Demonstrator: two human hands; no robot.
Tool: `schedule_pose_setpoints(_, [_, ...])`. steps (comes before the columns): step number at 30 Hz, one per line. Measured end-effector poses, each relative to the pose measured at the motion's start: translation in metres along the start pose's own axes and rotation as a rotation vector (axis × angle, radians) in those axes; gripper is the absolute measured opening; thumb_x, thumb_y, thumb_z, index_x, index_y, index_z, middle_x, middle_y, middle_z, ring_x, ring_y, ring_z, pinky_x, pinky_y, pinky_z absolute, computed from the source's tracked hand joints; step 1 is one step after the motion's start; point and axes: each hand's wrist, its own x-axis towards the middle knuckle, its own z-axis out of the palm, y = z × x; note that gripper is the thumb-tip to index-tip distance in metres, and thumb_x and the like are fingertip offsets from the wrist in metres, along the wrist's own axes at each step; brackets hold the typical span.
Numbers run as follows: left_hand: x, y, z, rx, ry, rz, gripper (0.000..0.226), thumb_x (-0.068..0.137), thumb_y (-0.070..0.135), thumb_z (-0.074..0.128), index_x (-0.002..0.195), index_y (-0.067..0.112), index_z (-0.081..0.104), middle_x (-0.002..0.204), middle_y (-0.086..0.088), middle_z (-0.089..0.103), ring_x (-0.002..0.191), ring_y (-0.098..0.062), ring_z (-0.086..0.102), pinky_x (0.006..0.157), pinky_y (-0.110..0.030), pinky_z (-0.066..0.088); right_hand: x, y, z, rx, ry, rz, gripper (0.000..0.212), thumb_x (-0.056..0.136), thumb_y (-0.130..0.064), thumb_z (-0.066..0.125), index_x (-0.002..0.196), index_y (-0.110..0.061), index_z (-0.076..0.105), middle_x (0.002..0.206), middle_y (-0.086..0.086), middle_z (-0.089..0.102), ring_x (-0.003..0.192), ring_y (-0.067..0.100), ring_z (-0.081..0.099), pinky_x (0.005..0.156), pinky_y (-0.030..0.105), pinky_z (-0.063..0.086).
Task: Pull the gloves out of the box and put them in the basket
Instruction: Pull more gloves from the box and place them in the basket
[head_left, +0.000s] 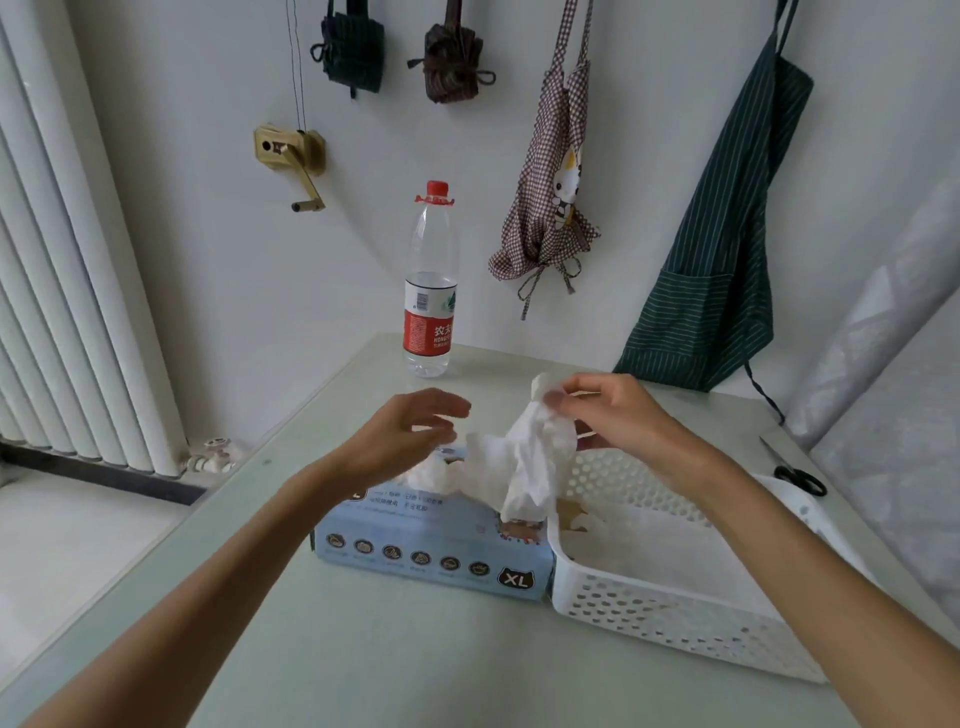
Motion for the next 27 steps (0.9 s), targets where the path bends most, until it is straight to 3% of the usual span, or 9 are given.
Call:
schedule_pose_setpoints(3, [0.004, 0.026, 0.003, -0.189, -0.189, -0.047, 0.074, 0.078, 0.063, 0.058, 0.139, 0.028, 0.039, 0.131, 0.013, 0.050, 0.119, -0.006, 0.050, 0.090, -0.018, 0.043, -0.004, 0.000, 0.000, 0.138, -0.041, 0.051, 0.017, 0.090, -0.023, 0.063, 0.102, -0.013, 0.069, 0.099, 0.013, 0.072, 0.085, 0.020, 0.069, 0.066, 0.024, 0.055])
schedule_pose_setpoints(5, [0.007, 0.037, 0.009, -0.150, -0.290, -0.046, 0.088, 0.067, 0.067, 0.065, 0.142, 0.034, 0.031, 0.131, 0.017, 0.048, 0.118, -0.005, 0.051, 0.087, -0.019, 0.046, -0.007, 0.000, -0.002, 0.237, -0.083, 0.064, 0.014, 0.091, -0.013, 0.060, 0.102, -0.015, 0.068, 0.094, 0.010, 0.072, 0.077, 0.014, 0.069, 0.061, 0.020, 0.053])
schedule_pose_setpoints(10, [0.008, 0.049, 0.017, -0.113, -0.283, 0.002, 0.046, 0.079, 0.049, 0.058, 0.112, 0.019, 0.066, 0.104, -0.002, 0.071, 0.091, -0.018, 0.069, 0.081, -0.029, 0.056, -0.021, -0.004, -0.023, 0.684, -0.127, 0.079, 0.020, 0.092, -0.009, 0.053, 0.109, -0.011, 0.064, 0.090, 0.006, 0.069, 0.071, 0.008, 0.066, 0.059, 0.017, 0.055])
schedule_pose_setpoints(12, [0.007, 0.057, 0.024, -0.226, -0.167, -0.013, 0.036, 0.086, 0.045, 0.053, 0.097, 0.017, 0.072, 0.084, -0.001, 0.072, 0.076, -0.018, 0.069, 0.072, -0.027, 0.055, -0.025, 0.000, -0.032, 0.846, -0.170, 0.129, 0.041, 0.086, -0.034, 0.062, 0.119, -0.010, 0.058, 0.106, 0.009, 0.064, 0.090, 0.014, 0.065, 0.081, 0.025, 0.057])
schedule_pose_setpoints(15, [0.010, 0.065, 0.040, -0.432, 0.018, -0.027, 0.025, 0.096, 0.032, 0.048, 0.095, 0.019, 0.070, 0.082, 0.000, 0.071, 0.074, -0.010, 0.067, 0.067, -0.018, 0.054, -0.038, 0.011, -0.026, 0.567, -0.280, 0.233, 0.084, 0.063, -0.066, 0.069, 0.126, -0.015, 0.049, 0.121, 0.004, 0.063, 0.112, 0.018, 0.060, 0.100, 0.034, 0.046])
schedule_pose_setpoints(17, [0.012, 0.072, 0.051, -0.521, 0.070, -0.049, 0.025, 0.097, 0.030, 0.048, 0.094, 0.017, 0.069, 0.091, -0.007, 0.072, 0.085, -0.017, 0.068, 0.077, -0.023, 0.055, -0.049, 0.018, -0.012, 0.389, -0.288, 0.212, 0.064, 0.069, -0.055, 0.065, 0.119, -0.017, 0.059, 0.115, 0.000, 0.069, 0.112, 0.016, 0.061, 0.103, 0.032, 0.042])
schedule_pose_setpoints(21, [0.011, 0.074, 0.062, -0.622, 0.172, -0.060, 0.019, 0.097, 0.027, 0.048, 0.090, 0.023, 0.065, 0.091, -0.001, 0.069, 0.084, -0.012, 0.067, 0.072, -0.019, 0.056, -0.050, 0.030, -0.016, 0.550, 0.059, 0.186, 0.028, 0.081, -0.022, 0.069, 0.106, -0.010, 0.067, 0.098, 0.004, 0.073, 0.086, 0.013, 0.068, 0.089, 0.028, 0.052])
schedule_pose_setpoints(25, [0.005, 0.058, 0.067, -0.506, -0.016, -0.119, 0.017, 0.096, 0.026, 0.049, 0.098, 0.020, 0.065, 0.096, 0.002, 0.067, 0.086, -0.012, 0.067, 0.069, -0.018, 0.055, -0.048, 0.025, -0.048, 0.769, 0.120, 0.171, 0.022, 0.069, -0.010, 0.072, 0.090, -0.011, 0.068, 0.083, 0.003, 0.070, 0.074, 0.012, 0.063, 0.073, 0.021, 0.055])
schedule_pose_setpoints(27, [0.005, 0.052, 0.061, -0.194, -0.162, -0.218, 0.020, 0.095, 0.022, 0.053, 0.110, 0.016, 0.064, 0.092, 0.008, 0.068, 0.077, -0.005, 0.068, 0.070, -0.022, 0.057, -0.045, 0.019, -0.063, 0.679, 0.104, 0.135, 0.029, 0.068, -0.009, 0.071, 0.097, -0.010, 0.069, 0.089, 0.003, 0.071, 0.079, 0.012, 0.065, 0.072, 0.021, 0.055])
